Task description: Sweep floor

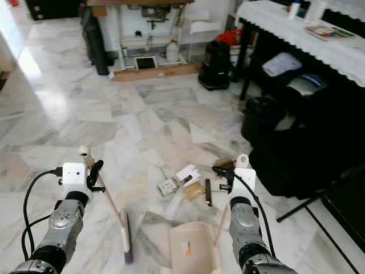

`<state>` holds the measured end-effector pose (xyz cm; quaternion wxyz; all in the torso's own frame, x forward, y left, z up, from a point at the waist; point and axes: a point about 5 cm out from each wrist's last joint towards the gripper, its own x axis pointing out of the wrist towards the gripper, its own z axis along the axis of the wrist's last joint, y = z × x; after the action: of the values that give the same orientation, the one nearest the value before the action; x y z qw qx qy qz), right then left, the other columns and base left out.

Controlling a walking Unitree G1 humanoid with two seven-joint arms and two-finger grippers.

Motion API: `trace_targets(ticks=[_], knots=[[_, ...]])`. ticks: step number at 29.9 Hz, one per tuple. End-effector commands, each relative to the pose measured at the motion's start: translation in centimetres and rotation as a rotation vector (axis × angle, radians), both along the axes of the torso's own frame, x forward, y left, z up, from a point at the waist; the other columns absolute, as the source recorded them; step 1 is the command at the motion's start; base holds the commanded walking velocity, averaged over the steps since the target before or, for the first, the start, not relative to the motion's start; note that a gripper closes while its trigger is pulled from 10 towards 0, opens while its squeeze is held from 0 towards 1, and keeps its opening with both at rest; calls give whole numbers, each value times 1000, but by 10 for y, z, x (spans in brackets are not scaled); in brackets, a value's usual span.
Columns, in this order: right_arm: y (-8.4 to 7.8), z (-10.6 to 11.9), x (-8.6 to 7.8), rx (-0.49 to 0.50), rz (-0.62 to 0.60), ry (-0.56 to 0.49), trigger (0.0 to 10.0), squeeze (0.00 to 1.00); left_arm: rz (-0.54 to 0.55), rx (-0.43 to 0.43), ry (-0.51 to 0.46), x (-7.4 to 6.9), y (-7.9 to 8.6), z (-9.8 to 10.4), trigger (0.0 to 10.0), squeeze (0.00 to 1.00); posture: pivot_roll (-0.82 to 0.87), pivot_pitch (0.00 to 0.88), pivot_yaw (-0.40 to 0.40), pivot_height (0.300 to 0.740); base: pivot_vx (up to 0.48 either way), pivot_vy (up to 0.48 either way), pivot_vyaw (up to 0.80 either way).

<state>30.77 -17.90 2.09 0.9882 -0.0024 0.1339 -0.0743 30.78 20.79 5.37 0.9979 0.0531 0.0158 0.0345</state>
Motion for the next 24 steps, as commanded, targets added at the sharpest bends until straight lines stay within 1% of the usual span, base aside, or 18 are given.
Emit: trace_targets(ticks=[1,6,24], knots=[[-6,5,3,-4,-17,-25,10000,0,-4,3,-20,4,-2,5,10000,0,99,0,-19,740,277,0,0],[-6,5,3,-3,-18,-23,10000,0,-4,3,-19,4,-2,5,10000,0,99,0,-19,740,276,0,-771],[-5,5,3,-4,-15,-27,10000,0,-5,4,-21,5,-1,6,10000,0,101,0,-16,740,276,0,0]])
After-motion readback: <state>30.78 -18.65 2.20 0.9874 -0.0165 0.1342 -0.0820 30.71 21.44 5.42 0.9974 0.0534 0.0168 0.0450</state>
